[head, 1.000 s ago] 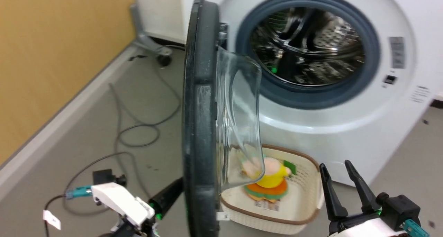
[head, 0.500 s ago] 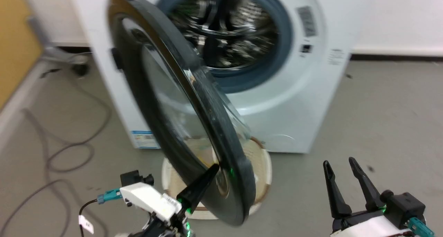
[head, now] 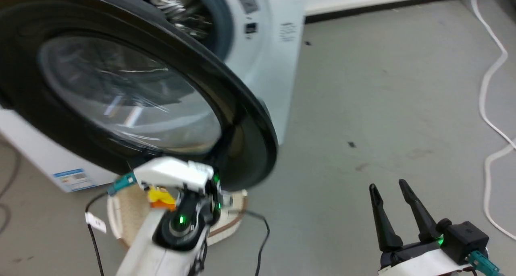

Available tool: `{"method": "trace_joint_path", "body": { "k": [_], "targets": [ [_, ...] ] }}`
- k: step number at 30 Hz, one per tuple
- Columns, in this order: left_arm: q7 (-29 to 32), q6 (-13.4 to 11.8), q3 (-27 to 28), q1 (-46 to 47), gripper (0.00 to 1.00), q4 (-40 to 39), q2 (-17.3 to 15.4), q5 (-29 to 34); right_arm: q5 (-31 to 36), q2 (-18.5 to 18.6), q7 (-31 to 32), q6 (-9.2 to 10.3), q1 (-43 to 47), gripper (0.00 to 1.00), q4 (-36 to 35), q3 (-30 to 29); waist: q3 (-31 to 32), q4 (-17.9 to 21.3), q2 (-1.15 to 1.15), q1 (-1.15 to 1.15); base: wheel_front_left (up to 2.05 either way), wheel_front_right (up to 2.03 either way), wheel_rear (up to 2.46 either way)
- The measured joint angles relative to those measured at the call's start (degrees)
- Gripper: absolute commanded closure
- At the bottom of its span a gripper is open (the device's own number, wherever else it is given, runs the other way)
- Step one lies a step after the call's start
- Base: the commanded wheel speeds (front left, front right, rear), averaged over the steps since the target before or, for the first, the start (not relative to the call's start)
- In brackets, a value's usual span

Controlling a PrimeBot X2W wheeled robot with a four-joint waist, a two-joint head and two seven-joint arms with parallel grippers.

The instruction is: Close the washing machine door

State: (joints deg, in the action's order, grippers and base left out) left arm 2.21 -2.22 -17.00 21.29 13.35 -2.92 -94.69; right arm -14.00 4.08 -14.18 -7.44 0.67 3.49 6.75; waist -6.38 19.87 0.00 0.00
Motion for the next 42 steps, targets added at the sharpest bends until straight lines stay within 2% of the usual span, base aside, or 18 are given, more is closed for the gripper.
{"method": "trace_joint_path", "body": {
  "k": [6, 9, 12, 19, 24, 27, 30, 33, 34, 36, 40, 42],
  "targets": [
    [-5.0, 0.7, -0.4, 9.5, 1.00, 8.4, 0.2, -1.0, -0.1, -0.3, -0.1, 0.00, -0.4, 0.00, 0.4, 0.9, -1.8, 4.7, 0.00, 0.00, 0.00, 0.00, 0.00],
    [-6.2, 0.9, -0.4, 14.4, 1.00, 13.2, 0.1, -1.2, -0.1, -0.4, -0.1, 0.00, -0.6, 0.00, 0.6, 1.2, -2.9, 6.1, 0.00, 0.00, 0.00, 0.00, 0.00],
    [-6.8, 2.1, -0.7, 17.9, 1.00, 17.2, 0.1, -1.1, -0.1, -0.5, -0.3, 0.00, -0.7, 0.00, 0.9, 1.4, -3.5, 6.8, 0.00, 0.00, 0.00, 0.00, 0.00],
    [-6.8, 5.7, -3.6, 19.3, 1.00, 22.8, 0.1, -1.4, -0.1, -0.6, -0.3, 0.00, -0.7, 0.00, 1.0, 0.8, -2.5, 4.8, 0.00, 0.00, 0.00, 0.00, 0.00],
    [-6.4, 7.9, -8.5, 17.1, 1.00, 22.5, 0.1, 1.1, 0.0, -0.6, -0.6, 0.00, -0.6, 0.00, 0.7, 0.4, -0.6, 1.8, 0.00, 0.00, 0.00, 0.00, 0.00],
    [-6.4, 8.5, -14.0, 14.1, 1.00, 21.4, -2.2, 7.6, 0.0, -0.4, -0.6, 0.00, -0.6, 0.00, 0.6, 0.3, 0.8, -0.6, 0.00, 0.00, 0.00, 0.00, 0.00],
    [-9.0, 9.0, -19.9, 11.0, 1.00, 18.7, -6.8, 16.8, 0.0, 0.0, -0.6, 0.00, -0.4, 0.00, 0.5, 0.1, 2.3, -3.0, 0.00, 0.00, 0.00, 0.00, 0.00],
    [-13.7, 8.9, -23.3, 8.3, 1.00, 16.0, -11.3, 25.2, 0.0, 0.4, -0.6, 0.00, 0.5, 0.00, 0.4, -0.3, 3.9, -5.7, 0.00, 0.00, 0.00, 0.00, 0.00],
    [-16.1, 7.1, -25.1, 6.3, 1.00, 12.8, -15.4, 33.6, -0.1, 0.7, -0.6, 0.00, 1.4, 0.00, 0.4, -0.5, 5.1, -8.5, 0.00, 0.00, 0.00, 0.00, 0.00],
    [-16.6, 4.9, -24.7, 4.9, 1.00, 10.1, -17.8, 38.7, -0.1, 0.7, -0.6, 0.00, 1.8, 0.00, 0.2, -0.5, 5.9, -10.4, 0.00, 0.00, 0.00, 0.00, 0.00],
    [-16.9, -1.0, -17.6, 0.5, 1.00, 0.6, -20.7, 50.2, -0.1, 0.8, -0.6, 0.00, 2.3, 0.00, -0.2, -0.5, 7.0, -13.8, 0.00, 0.00, 0.00, 0.00, 0.00],
    [-17.0, -3.6, -13.1, -2.8, 1.00, -4.4, -20.8, 55.0, -0.1, 0.9, -0.6, 0.00, 2.4, 0.00, -0.4, -0.5, 7.5, -15.3, 0.00, 0.00, 0.00, 0.00, 0.00]
  ]
}}
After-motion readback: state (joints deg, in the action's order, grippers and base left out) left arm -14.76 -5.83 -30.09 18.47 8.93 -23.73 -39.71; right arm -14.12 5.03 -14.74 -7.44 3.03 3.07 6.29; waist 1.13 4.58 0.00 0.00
